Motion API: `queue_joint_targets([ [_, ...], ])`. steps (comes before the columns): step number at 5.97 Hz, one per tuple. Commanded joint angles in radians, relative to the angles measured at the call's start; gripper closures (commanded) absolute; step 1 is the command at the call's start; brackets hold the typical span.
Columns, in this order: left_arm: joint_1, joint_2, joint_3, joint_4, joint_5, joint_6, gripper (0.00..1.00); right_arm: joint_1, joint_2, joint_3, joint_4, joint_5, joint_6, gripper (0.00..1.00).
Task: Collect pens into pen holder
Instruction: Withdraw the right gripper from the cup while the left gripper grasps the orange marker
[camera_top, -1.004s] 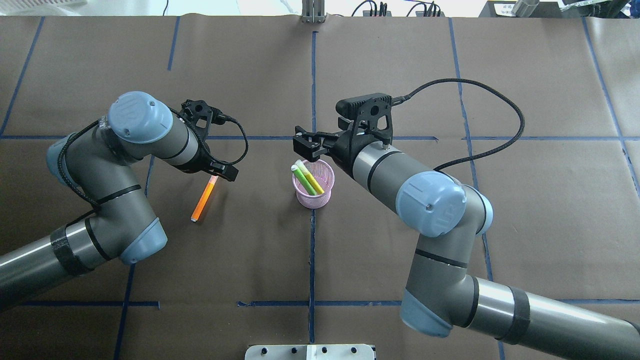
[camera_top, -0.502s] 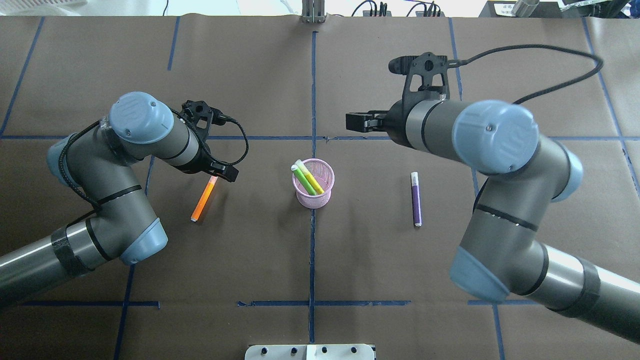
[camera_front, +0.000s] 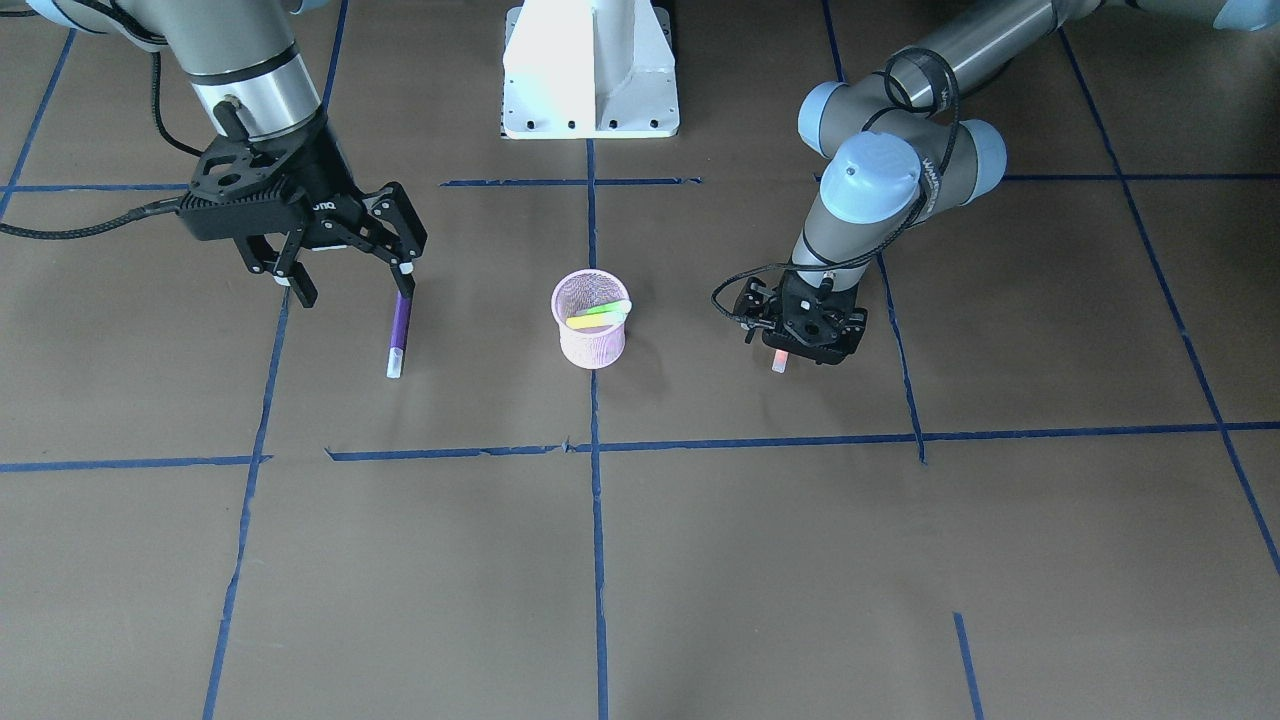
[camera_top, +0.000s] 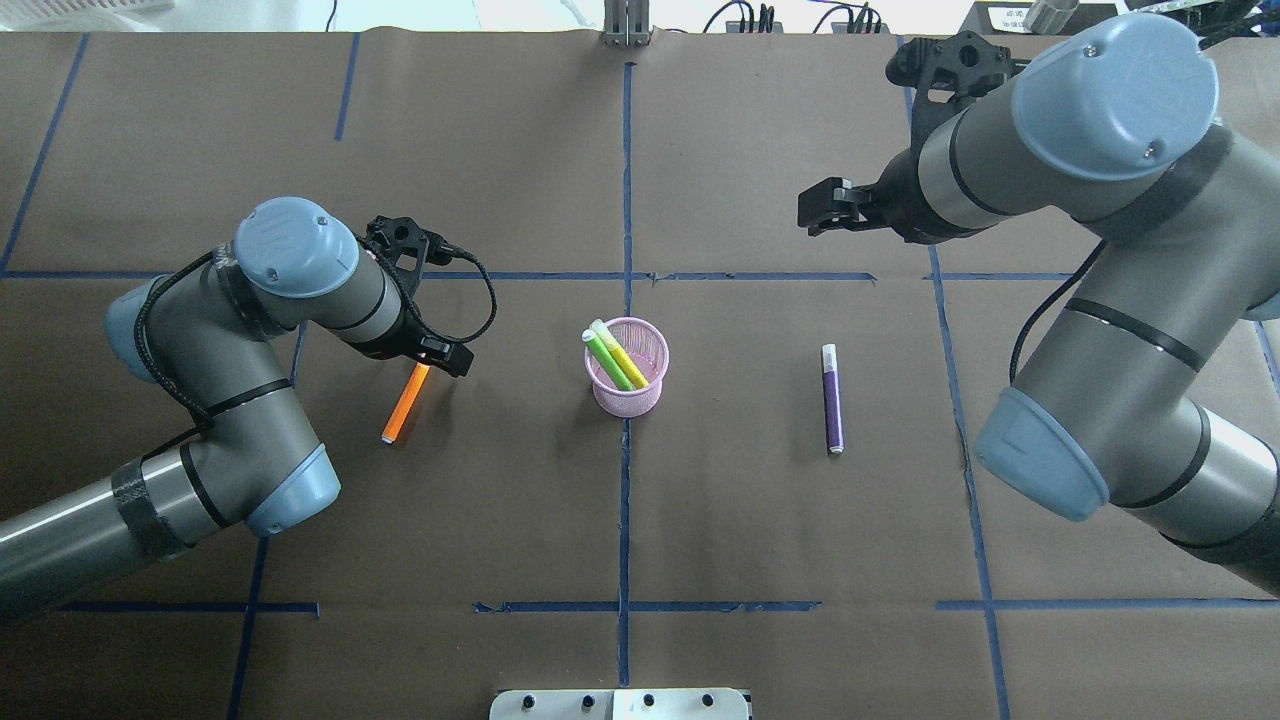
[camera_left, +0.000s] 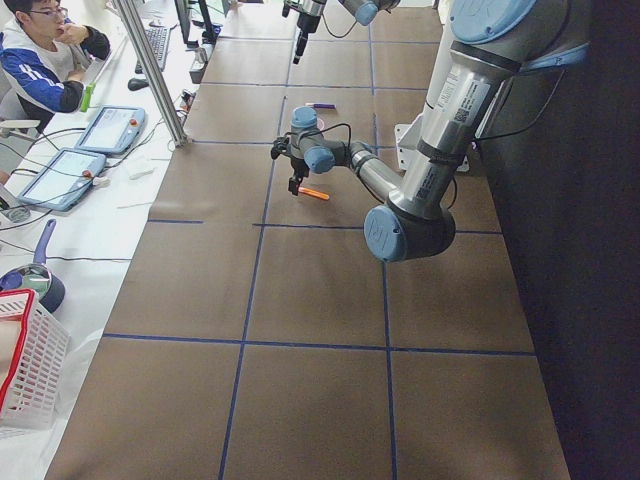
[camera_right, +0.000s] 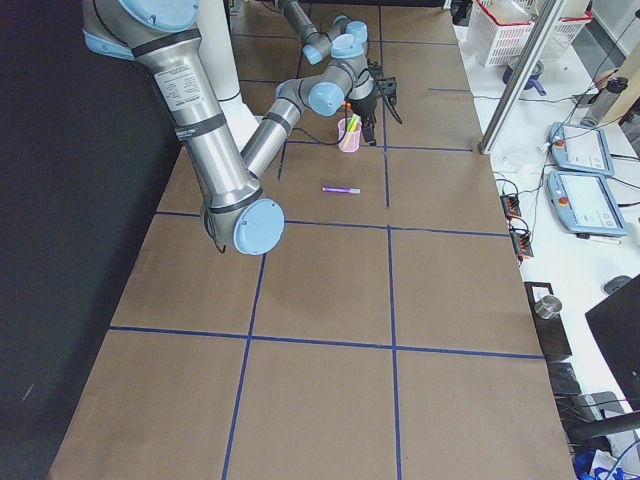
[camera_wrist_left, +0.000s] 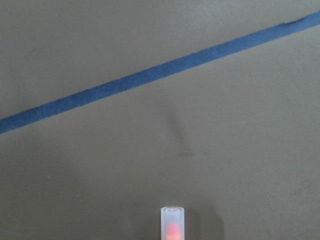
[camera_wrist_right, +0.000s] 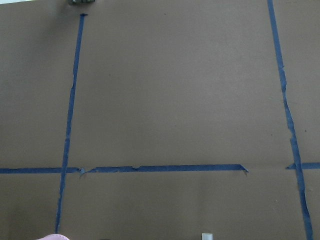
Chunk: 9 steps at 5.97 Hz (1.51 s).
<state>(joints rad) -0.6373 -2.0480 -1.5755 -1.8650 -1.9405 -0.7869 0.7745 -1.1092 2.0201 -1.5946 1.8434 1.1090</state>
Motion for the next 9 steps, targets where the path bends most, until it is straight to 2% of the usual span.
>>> queue_joint_targets([
  [1, 0.001, 0.0, 0.002, 0.003, -0.002, -0.002, 0.26, 0.012, 0.002, 0.006, -0.01, 0.023, 0.0, 0.0],
  [3, 0.002, 0.003, 0.002, 0.003, 0.0, -0.003, 0.43, 0.026, 0.008, 0.006, -0.008, 0.051, 0.0, 0.0],
  [6, 0.013, 0.002, 0.006, 0.003, 0.0, -0.003, 0.43, 0.026, 0.009, 0.005, -0.004, 0.051, 0.0, 0.0],
  [7, 0.015, 0.003, 0.009, -0.003, -0.002, -0.003, 0.55, 0.028, 0.009, 0.006, -0.002, 0.051, 0.0, 0.0],
  [9, 0.01, 0.003, -0.006, -0.003, 0.0, -0.005, 0.85, 0.029, 0.011, 0.006, -0.002, 0.053, 0.0, 0.0],
])
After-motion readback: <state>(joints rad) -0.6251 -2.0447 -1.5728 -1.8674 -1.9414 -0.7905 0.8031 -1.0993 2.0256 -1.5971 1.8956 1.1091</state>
